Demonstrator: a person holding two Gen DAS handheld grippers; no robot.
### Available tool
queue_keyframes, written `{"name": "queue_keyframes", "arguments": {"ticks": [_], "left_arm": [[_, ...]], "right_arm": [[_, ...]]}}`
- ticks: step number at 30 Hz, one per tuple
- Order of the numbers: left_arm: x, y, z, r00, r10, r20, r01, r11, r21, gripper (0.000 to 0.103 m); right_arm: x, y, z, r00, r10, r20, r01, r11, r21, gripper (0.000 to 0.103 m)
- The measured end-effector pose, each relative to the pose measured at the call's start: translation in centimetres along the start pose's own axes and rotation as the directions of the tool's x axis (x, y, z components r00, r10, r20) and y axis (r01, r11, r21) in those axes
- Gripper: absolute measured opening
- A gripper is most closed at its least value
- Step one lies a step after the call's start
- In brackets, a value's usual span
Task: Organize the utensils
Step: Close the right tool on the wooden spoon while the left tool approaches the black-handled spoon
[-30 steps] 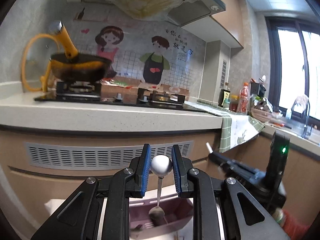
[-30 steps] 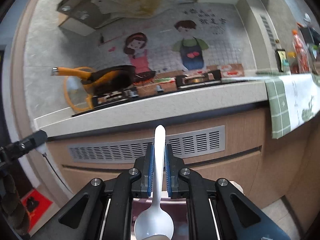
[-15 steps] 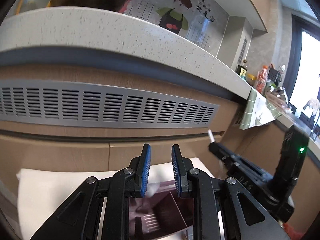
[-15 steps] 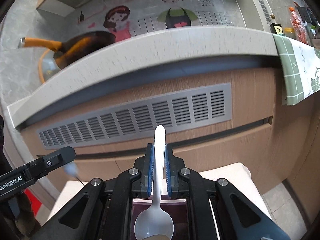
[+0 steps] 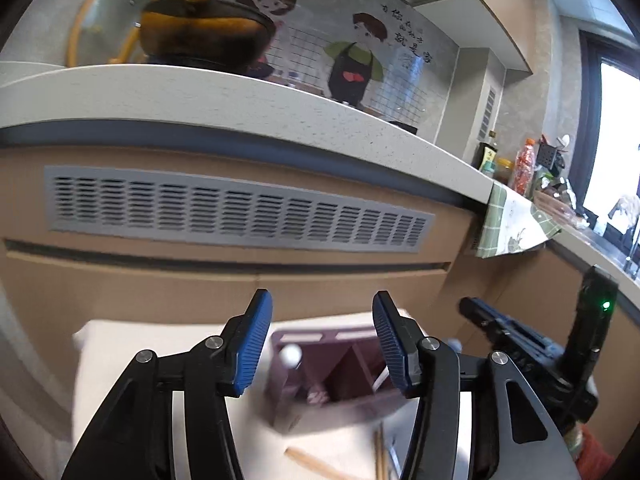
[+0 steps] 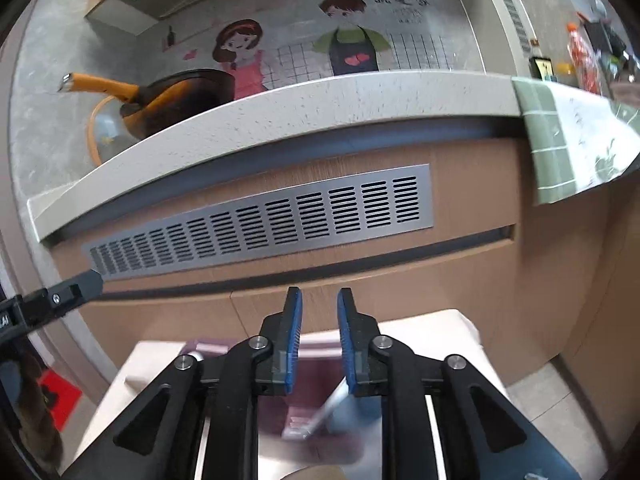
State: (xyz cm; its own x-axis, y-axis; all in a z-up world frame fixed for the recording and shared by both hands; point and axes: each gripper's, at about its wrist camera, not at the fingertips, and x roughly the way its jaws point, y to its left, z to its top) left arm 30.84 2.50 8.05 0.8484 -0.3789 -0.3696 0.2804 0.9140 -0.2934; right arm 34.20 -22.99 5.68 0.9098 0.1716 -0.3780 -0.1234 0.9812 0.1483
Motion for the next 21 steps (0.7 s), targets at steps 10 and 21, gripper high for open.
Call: {"name": "queue_keyframes", "arguments": {"ticks": [10, 21], "left_arm": [[-5.0, 3.8, -9.1, 0.965, 0.204, -0.165, -0.213, 0.976, -0.04, 0.065], [-6.8, 8.2, -16.3, 0.897, 0.232, -0.377, -0.307, 0.939, -0.153, 0.075]], "right_arm": [[-2.3, 2.5, -6.4, 0.946, 0.135, -0.296, -0.176, 0.978, -0.114, 0.02], [3.0, 8.4, -13.7, 0.794, 0.166, -0.585, -0.364, 0.9, -0.239, 0.021]]}}
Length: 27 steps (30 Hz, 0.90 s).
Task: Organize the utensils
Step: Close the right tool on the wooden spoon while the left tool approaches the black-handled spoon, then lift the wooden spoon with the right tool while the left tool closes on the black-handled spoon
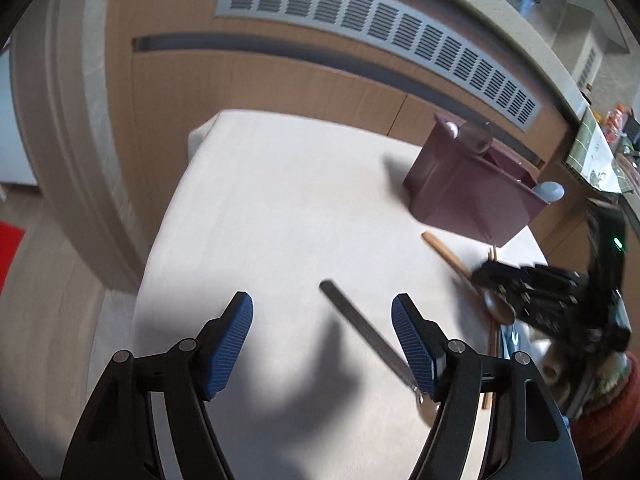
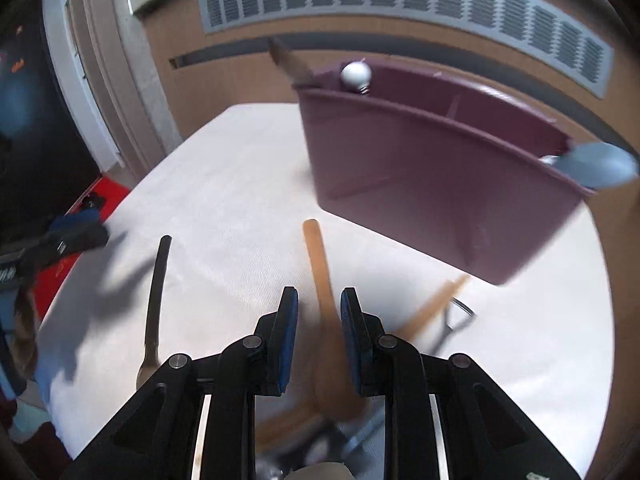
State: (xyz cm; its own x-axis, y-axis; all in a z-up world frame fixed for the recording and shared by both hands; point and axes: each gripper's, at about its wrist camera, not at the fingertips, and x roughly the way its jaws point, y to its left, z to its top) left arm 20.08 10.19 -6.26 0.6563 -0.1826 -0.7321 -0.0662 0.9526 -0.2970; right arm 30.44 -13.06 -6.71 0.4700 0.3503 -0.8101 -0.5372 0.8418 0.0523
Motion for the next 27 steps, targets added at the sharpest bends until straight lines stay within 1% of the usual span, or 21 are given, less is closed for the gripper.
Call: {"name": "queue_keyframes", "arguments": {"ticks": [1, 4, 5, 6, 7, 8, 9, 10, 12, 14, 16, 18, 21, 24, 27], "left_arm": [[0.2, 0.1, -0.2, 1.0, 0.009, -0.014, -0.009, 1.0, -0.006, 0.078], [1.1, 0.4, -0.5, 0.996, 0.056, -0.064, -0.055, 0.998, 0.006, 0.081], [1.3, 0.4, -0.6, 0.995, 0.061, -0.077, -0.061, 0.998, 0.004, 0.081], [1.5, 0.5, -0.7, 0.994, 0.049, -0.094, -0.05, 0.999, -0.007, 0.081], [1.6, 0.4, -0.7, 0.994, 0.036, -0.105, -0.037, 0.999, -0.016, 0.081], [1.7, 0.4, -0.8, 0.993, 0.028, -0.112, -0.03, 0.999, -0.021, 0.081], [1.6, 0.2, -0.9, 0.993, 0.024, -0.114, -0.027, 0.999, -0.02, 0.081], [1.6, -0.2, -1.0, 0.993, 0.023, -0.115, -0.025, 1.0, -0.012, 0.081], [1.6, -1.0, -1.1, 0.993, 0.014, -0.121, -0.013, 1.0, 0.001, 0.081], [1.8, -2.0, -1.1, 0.991, -0.007, -0.134, 0.009, 1.0, 0.012, 0.081], [2.3, -2.9, -1.1, 0.988, -0.034, -0.152, 0.036, 0.999, 0.01, 0.081], [2.9, -3.8, -1.2, 0.983, -0.06, -0.171, 0.063, 0.998, 0.008, 0.081], [4.2, -5.1, -1.1, 0.977, -0.075, -0.202, 0.079, 0.997, 0.009, 0.08], [5.4, -6.7, -0.5, 0.979, -0.063, -0.194, 0.074, 0.996, 0.046, 0.08], [6.6, -8.9, 0.1, 0.975, -0.1, -0.198, 0.12, 0.989, 0.091, 0.079]], "right_arm": [[0.8, 0.0, 0.4, 1.0, -0.003, -0.011, 0.003, 1.0, 0.003, 0.021], [2.6, -0.1, 1.2, 0.999, -0.013, -0.041, 0.014, 1.0, 0.003, 0.021], [3.3, -0.1, 1.4, 0.998, -0.016, -0.056, 0.016, 1.0, -0.003, 0.021], [3.7, 0.0, 1.4, 0.998, -0.017, -0.062, 0.017, 1.0, -0.006, 0.021], [3.9, 0.2, 1.4, 0.998, -0.028, -0.049, 0.027, 0.999, -0.018, 0.021], [3.8, 0.3, 1.4, 0.998, -0.034, -0.047, 0.033, 0.999, -0.024, 0.019], [3.8, 0.5, 1.2, 0.998, -0.052, -0.045, 0.05, 0.998, -0.035, 0.013], [3.7, 0.6, 1.1, 0.997, -0.07, -0.041, 0.068, 0.997, -0.044, 0.009], [2.8, 0.3, 0.6, 0.996, -0.08, -0.028, 0.079, 0.996, -0.027, 0.009], [1.2, -0.6, -0.2, 0.998, -0.067, -0.005, 0.067, 0.997, 0.026, 0.009], [-0.2, -1.5, -1.1, 0.997, -0.078, 0.021, 0.077, 0.995, 0.055, 0.009], [-2.0, -2.4, -2.4, 0.994, -0.103, 0.046, 0.099, 0.991, 0.085, 0.009], [-4.0, -3.5, -4.3, 0.989, -0.137, 0.061, 0.128, 0.983, 0.129, 0.009], [-5.5, -4.7, -6.1, 0.983, -0.169, 0.065, 0.156, 0.972, 0.173, 0.009], [-6.8, -6.1, -8.0, 0.975, -0.211, 0.063, 0.195, 0.959, 0.204, 0.009]]}}
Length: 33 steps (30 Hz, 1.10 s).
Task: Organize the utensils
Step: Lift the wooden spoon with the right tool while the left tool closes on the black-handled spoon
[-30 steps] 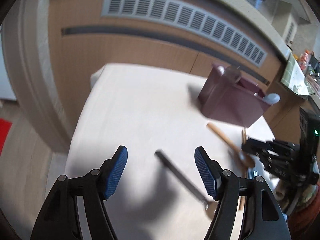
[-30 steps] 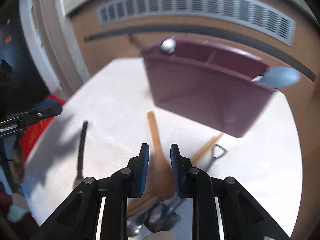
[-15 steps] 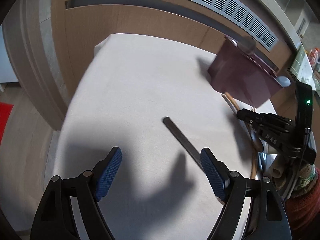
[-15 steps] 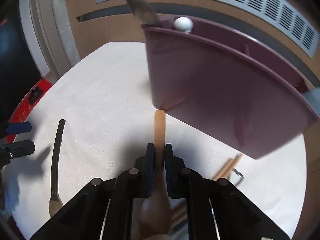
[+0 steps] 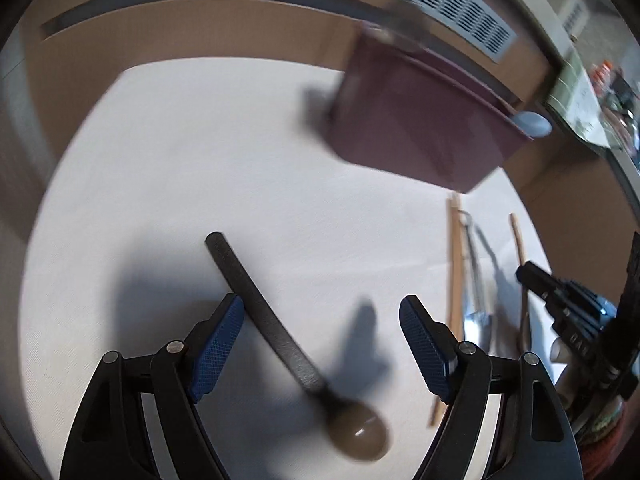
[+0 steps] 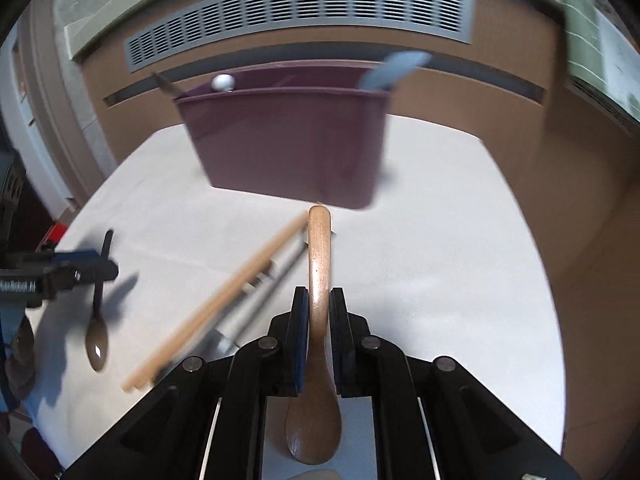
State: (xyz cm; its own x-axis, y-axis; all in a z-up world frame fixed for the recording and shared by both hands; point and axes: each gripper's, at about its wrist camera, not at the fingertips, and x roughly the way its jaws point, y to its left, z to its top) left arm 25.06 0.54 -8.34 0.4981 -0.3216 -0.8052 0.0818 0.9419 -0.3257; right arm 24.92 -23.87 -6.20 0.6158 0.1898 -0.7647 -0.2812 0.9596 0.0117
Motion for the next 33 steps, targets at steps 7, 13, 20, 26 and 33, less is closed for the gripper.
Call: {"name": "queue_keyframes", "arguments": {"ticks": [7, 13, 20, 26, 33], "left_arm": [[2.3, -5.0, -0.2, 0.998, 0.06, -0.023, -0.055, 0.978, 0.2, 0.077], [1.4, -4.8, -1.7, 0.993, 0.115, -0.036, -0.101, 0.955, 0.278, 0.073], [-0.6, -1.2, -3.0, 0.987, 0.158, -0.04, -0.14, 0.949, 0.283, 0.07], [0.1, -1.4, -1.1, 0.991, 0.129, -0.029, -0.12, 0.97, 0.213, 0.047], [2.1, -4.0, 0.9, 0.995, 0.095, -0.032, -0.083, 0.957, 0.277, 0.016]], "right_arm": [[0.7, -0.9, -0.9, 1.0, -0.007, -0.012, 0.008, 0.999, 0.046, 0.009], [1.4, -1.4, -1.5, 1.0, -0.001, -0.026, 0.003, 0.997, 0.071, 0.009], [1.3, -1.3, -1.5, 0.999, -0.011, -0.03, 0.013, 0.997, 0.071, 0.01], [1.4, -1.1, -1.5, 0.999, -0.014, -0.034, 0.017, 0.998, 0.066, 0.01], [1.4, -1.0, -1.3, 0.998, -0.032, -0.047, 0.035, 0.998, 0.054, 0.011]]}}
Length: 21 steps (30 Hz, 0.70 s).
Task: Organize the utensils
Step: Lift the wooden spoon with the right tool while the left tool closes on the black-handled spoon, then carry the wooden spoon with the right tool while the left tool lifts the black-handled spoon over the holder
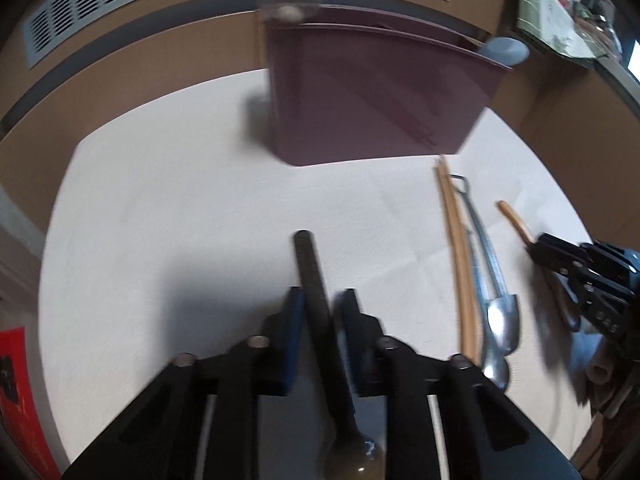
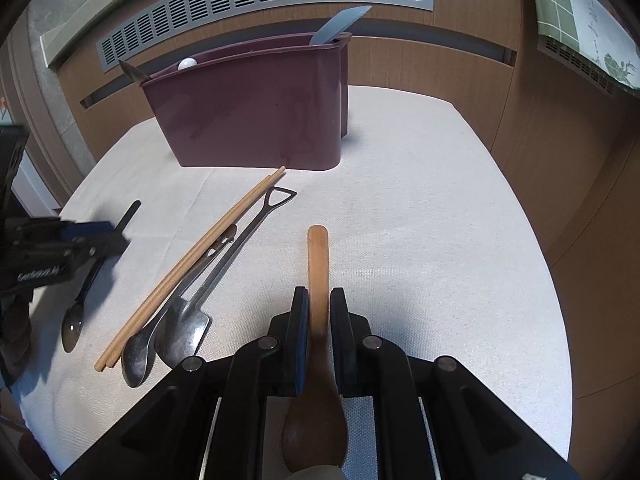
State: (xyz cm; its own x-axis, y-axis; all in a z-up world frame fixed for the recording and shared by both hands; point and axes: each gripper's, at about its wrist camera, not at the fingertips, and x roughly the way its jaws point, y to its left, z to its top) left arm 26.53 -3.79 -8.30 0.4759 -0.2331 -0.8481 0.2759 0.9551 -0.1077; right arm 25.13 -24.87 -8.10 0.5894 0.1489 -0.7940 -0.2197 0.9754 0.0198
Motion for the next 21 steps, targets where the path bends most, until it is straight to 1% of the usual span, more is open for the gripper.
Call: {"name": "queue_keyframes", "arguments": {"ticks": [3, 5, 10, 12, 13, 15, 17, 19, 21], "left_arm": [[-0.3, -0.8, -0.6, 1.0, -0.012, -0.002, 0.012, 0.998, 0.053, 0.015], [-0.7, -1.0, -1.3, 1.0, -0.019, -0.007, 0.019, 0.997, 0.075, 0.015], [-1.2, -0.4, -1.6, 0.998, -0.042, -0.044, 0.045, 0.997, 0.057, 0.015], [-1.2, -0.3, -1.5, 0.997, -0.046, -0.057, 0.049, 0.998, 0.042, 0.015], [-1.0, -0.3, -1.3, 0.997, -0.045, -0.064, 0.047, 0.998, 0.033, 0.016], [-1.0, -0.5, -1.1, 0.996, -0.036, -0.078, 0.038, 0.999, 0.028, 0.016], [-1.1, -0.5, -1.0, 0.995, -0.032, -0.092, 0.034, 0.999, 0.018, 0.017], [-0.9, -0.6, -0.7, 0.994, -0.035, -0.1, 0.036, 0.999, 0.007, 0.017], [-0.8, -0.6, -0.5, 0.995, -0.042, -0.089, 0.042, 0.999, -0.003, 0.017]], "right_arm": [[0.4, 0.5, 0.6, 1.0, -0.018, -0.016, 0.017, 0.998, -0.054, 0.013], [0.8, 0.5, 0.9, 0.999, -0.022, -0.03, 0.02, 0.998, -0.065, 0.017], [1.8, 0.7, 2.1, 0.999, -0.003, -0.051, 0.0, 0.998, -0.062, 0.021], [2.0, 1.0, 2.3, 0.999, -0.01, -0.046, 0.007, 0.997, -0.074, 0.018], [2.0, 1.2, 2.4, 0.999, -0.011, -0.046, 0.007, 0.996, -0.084, 0.011], [1.8, 1.4, 2.4, 0.999, 0.008, -0.04, -0.012, 0.997, -0.081, 0.011], [1.1, 1.1, 2.2, 1.0, 0.028, -0.012, -0.029, 0.999, -0.046, 0.011], [0.6, 0.8, 2.0, 1.0, 0.025, 0.013, -0.025, 0.999, -0.025, 0.011], [-0.4, 0.4, 1.8, 0.998, 0.029, 0.051, -0.029, 1.0, -0.004, 0.011]]}}
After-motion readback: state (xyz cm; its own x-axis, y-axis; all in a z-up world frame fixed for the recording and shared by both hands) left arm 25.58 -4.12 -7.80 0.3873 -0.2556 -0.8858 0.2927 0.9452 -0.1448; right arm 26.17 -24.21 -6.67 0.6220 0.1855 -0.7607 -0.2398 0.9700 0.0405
